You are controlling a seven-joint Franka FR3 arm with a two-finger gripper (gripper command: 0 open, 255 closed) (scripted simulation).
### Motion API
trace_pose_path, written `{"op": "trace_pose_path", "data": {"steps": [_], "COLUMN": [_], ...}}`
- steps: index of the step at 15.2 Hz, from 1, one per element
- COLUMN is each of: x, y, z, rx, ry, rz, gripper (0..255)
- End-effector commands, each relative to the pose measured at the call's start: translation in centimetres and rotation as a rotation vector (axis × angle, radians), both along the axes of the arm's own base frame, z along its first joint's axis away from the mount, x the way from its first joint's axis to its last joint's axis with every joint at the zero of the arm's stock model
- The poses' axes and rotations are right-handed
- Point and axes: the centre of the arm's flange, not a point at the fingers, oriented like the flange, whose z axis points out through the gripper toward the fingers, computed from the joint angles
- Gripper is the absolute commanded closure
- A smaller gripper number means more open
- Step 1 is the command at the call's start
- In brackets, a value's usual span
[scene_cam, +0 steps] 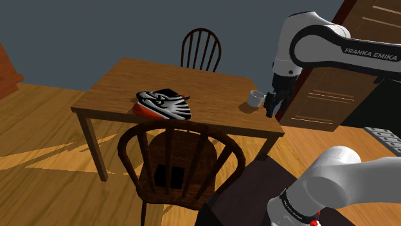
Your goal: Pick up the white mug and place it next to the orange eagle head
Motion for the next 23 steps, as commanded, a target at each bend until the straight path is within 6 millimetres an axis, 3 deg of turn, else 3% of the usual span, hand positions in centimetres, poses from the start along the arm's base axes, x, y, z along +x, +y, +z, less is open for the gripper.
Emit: {"op": "trace_pose_path", "data": {"steps": [1, 23], "x": [0.0, 15.9], "y": [0.0, -21.7], "z": [0.0, -9.7], "rx": [0.000, 0.005], "ry": [0.000, -0.056], "rz": [0.000, -0.025], "gripper": [0, 0]}}
